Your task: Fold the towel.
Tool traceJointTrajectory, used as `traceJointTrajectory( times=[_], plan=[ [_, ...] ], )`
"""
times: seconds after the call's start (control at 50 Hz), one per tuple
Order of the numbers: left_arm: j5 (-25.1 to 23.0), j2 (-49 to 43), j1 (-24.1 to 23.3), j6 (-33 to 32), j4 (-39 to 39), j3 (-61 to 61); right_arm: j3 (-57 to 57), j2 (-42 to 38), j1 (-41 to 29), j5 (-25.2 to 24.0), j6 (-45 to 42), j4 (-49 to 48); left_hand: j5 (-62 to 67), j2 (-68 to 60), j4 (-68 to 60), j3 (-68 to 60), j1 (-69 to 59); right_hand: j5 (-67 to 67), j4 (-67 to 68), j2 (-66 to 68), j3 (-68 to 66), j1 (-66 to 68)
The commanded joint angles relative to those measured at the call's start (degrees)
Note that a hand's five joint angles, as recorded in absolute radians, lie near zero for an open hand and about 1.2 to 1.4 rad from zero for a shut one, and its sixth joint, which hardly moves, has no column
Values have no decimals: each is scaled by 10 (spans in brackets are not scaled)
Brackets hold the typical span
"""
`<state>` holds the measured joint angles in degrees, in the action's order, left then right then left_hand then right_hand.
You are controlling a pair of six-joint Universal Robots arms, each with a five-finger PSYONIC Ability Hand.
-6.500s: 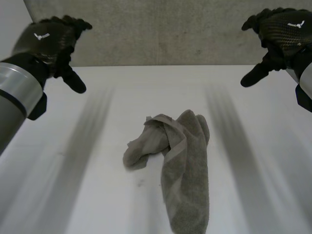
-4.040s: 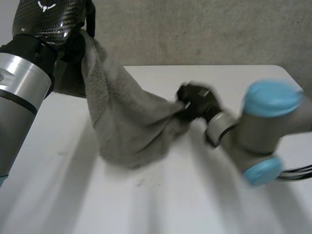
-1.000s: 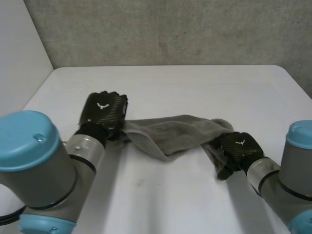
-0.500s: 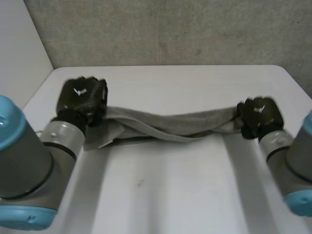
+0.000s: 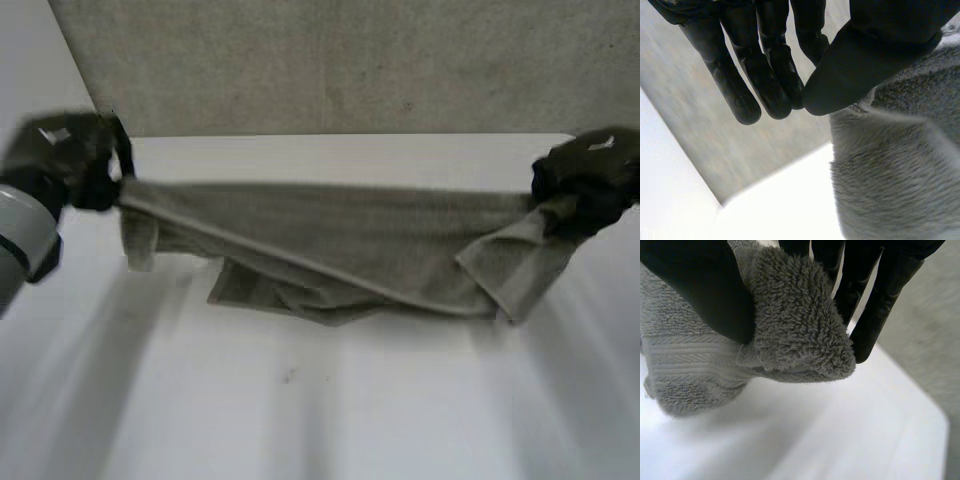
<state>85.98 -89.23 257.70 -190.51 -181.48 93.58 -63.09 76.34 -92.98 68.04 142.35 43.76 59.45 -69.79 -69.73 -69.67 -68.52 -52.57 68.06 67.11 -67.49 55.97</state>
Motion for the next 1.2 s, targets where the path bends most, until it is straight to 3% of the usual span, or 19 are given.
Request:
traceJointTrajectory(
  times=[0.02,0.18,0.24,0.3,0.32,0.34,0.36,0.38,0.62,0.72,0.9,1.02,1.2],
  plan=[
    [-15,-108,-16,1,9,18,2,-111,-3,-3,23,-24,106,-102,-103,-103,-115,-174,119,129,-125,240],
    [-13,-205,-27,1,-23,-7,24,-220,-9,10,88,-115,106,-102,-103,-103,-115,-174,119,129,-125,240],
    [-11,-234,-28,1,-50,-24,46,-261,-11,61,124,-196,106,-102,-103,-103,-115,-174,119,129,-125,240],
    [-11,-252,-30,2,-72,-36,51,-266,-11,81,139,-230,106,-102,-103,-103,-115,-174,119,129,-125,240],
    [-10,-258,-34,2,-80,-41,52,-267,-11,97,156,-263,106,-102,-103,-103,-115,-63,8,18,-14,129],
    [-10,-261,-40,2,-86,-45,46,-264,-11,113,170,-293,106,-102,-103,-103,-115,251,-306,-296,300,-185],
    [-10,-261,-41,2,-86,-45,46,-264,-11,113,170,-293,106,-102,-103,-103,-115,254,-309,-299,303,-188],
    [-9,-261,-47,2,-89,-46,40,-258,-11,123,180,-313,106,-102,-103,-103,-115,526,-581,-571,575,-460],
    [-7,-241,-70,1,-92,-42,-110,-107,-12,118,184,-365,106,-102,-103,-103,-115,526,-581,-571,575,-460],
    [-7,-219,-70,1,-92,-36,-220,-40,-64,77,167,-375,106,-102,-103,-103,-115,520,-575,-566,570,-454],
    [-6,-189,-68,1,-91,-24,-303,-48,-108,71,146,-441,106,-102,-103,-103,-115,474,-529,-520,524,-408],
    [-6,-156,-70,1,-91,-10,-320,-100,-109,73,146,-506,106,-102,-103,-103,-115,434,-489,-480,483,-368],
    [-7,-121,-70,1,-90,5,-315,-138,-106,85,140,-616,106,-102,-103,-103,-115,110,-165,-155,159,-44]
  ],
)
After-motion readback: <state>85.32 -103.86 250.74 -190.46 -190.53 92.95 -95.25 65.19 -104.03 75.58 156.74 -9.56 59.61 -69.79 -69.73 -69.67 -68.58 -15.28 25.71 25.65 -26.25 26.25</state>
